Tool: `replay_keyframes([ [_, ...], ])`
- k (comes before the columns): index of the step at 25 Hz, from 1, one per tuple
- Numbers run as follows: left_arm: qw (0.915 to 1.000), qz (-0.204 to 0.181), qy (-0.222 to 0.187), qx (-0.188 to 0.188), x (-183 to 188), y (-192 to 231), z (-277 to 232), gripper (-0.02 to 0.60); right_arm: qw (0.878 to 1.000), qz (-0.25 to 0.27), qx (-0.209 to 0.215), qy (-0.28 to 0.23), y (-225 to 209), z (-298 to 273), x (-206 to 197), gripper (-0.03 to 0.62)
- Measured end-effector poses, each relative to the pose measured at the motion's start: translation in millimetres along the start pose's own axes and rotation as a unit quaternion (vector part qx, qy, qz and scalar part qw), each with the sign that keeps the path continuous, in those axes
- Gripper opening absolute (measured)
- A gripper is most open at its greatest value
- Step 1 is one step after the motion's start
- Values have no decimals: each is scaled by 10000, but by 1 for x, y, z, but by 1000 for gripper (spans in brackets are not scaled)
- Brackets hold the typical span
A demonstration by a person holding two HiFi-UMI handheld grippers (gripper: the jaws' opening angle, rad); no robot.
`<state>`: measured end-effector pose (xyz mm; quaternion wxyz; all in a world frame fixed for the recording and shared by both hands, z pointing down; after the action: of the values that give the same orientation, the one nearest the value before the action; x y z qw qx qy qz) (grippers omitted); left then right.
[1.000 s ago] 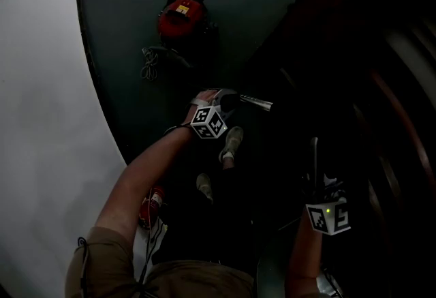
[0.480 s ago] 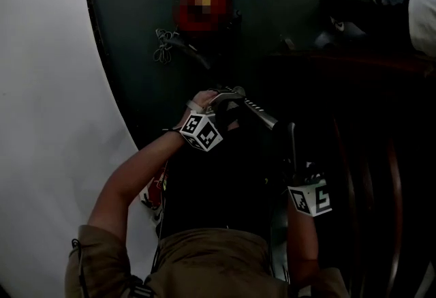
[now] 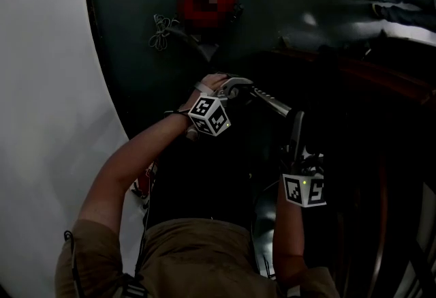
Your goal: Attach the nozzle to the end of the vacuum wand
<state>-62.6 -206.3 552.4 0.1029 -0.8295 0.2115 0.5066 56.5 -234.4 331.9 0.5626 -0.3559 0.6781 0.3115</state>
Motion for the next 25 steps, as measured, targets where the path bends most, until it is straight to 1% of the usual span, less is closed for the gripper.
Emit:
replay_keyframes([
  [2, 9998, -195, 96, 20, 3, -1, -3, 162, 9996, 186, -211, 5, 5, 1, 0, 169],
  [3, 9997, -231, 127, 17, 5, -1, -5, 161, 9993, 248, -286, -8, 5, 1, 0, 169],
  [5, 9998, -146, 143, -23, 5, 0, -9, 161, 9988, 264, -399, -41, 4, 2, -1, 169],
  [8, 9999, 8, 145, -42, 6, 2, -8, 161, 9985, 155, -525, -65, 2, 2, 0, 167],
  [10, 9999, 61, 126, -51, 12, 2, -10, 163, 9985, 121, -521, -80, 3, 0, 3, 167],
  [13, 9999, -8, 108, -2, 25, 3, -16, 163, 9990, 107, -437, -74, 9, -4, 11, 167],
  [14, 9999, -36, 120, 12, 27, 4, -17, 142, 9989, 198, -428, -21, 11, -6, 13, 167],
  [15, 9999, -39, 134, 19, 29, 4, -18, 137, 9986, 327, -419, 63, 13, -8, 15, 167],
  [17, 9999, -16, 170, 25, 28, 4, -18, 133, 9978, 490, -365, 263, 16, -11, 17, 167],
  [19, 9998, -52, 212, 9, 27, 3, -18, 135, 9973, 476, -331, 461, 15, -13, 17, 167],
  [22, 9996, -108, 252, -57, 28, 1, -23, 133, 9950, 604, -455, 656, 12, -12, 16, 167],
  [23, 9996, -98, 253, -70, 29, 1, -25, 133, 9939, 731, -524, 640, 12, -11, 16, 167],
  [25, 9996, -47, 258, -67, 32, 2, -29, 133, 9930, 924, -630, 381, 13, -9, 16, 167],
])
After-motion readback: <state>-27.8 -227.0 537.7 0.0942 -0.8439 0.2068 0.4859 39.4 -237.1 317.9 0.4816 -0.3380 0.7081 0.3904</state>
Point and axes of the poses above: the fingertips, and each gripper's own axes: z backward along the fingers, y to its left, x out of its top, the point moved 6 cm from there along z, backward along the fingers, and after that the axes turned 10 degrees about z, right-handed, at the moved point
